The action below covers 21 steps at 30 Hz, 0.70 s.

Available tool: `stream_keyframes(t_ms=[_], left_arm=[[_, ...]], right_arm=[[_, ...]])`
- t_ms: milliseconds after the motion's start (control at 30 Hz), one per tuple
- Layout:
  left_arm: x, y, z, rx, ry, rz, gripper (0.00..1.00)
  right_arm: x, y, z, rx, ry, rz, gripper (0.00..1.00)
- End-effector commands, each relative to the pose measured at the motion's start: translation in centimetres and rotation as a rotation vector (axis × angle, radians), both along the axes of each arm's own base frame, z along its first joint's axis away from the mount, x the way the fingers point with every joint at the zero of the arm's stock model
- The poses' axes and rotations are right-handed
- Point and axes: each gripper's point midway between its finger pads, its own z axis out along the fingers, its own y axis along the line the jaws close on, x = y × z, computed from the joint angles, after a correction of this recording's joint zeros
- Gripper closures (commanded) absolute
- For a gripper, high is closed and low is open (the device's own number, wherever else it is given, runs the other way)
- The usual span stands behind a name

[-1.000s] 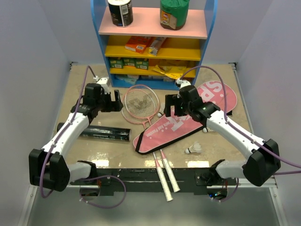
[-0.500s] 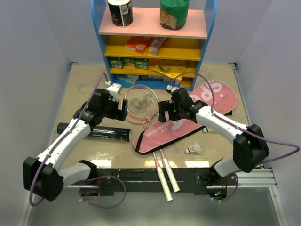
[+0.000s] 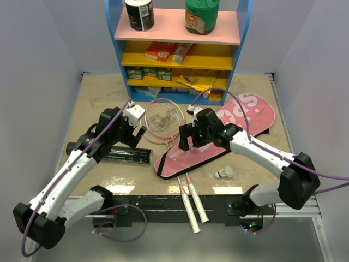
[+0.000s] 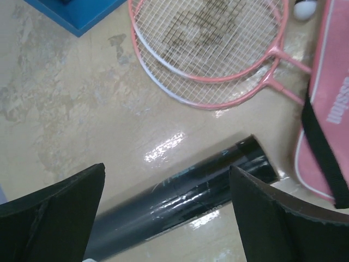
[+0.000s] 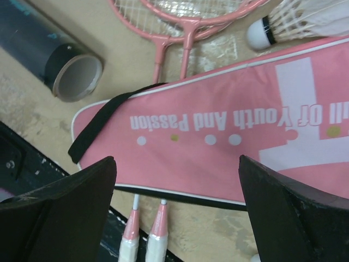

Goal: Pack up the badminton gear

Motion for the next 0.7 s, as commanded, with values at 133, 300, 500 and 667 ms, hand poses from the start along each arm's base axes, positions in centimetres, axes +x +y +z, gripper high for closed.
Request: stream_keyframes(t_ms=[133, 300, 500, 667], left_arm=[[-0.2, 2.5, -4.3, 0.459, 0.070, -0.202, 0.00], [-1.6, 1.6, -6.0, 0.482, 0.132, -0.346, 0.00], [-4.3, 1.6, -8.9, 0.549, 0.206, -0.464, 0.00], [-5.4, 1.5, -10.3, 0.548, 0.224, -0.514, 0.00]], right_arm=[[-3.1, 1.5, 1.5, 0.064, -0.018, 0.085, 0.04], [-3.9, 1.6, 1.6, 0.072, -0.024, 0.108, 0.04], [-4.4, 2.1, 1.3, 0.093, -0.018, 0.131, 0.03], [-4.4, 2.5, 0.9, 0.101, -0.011, 0.135, 0.03]])
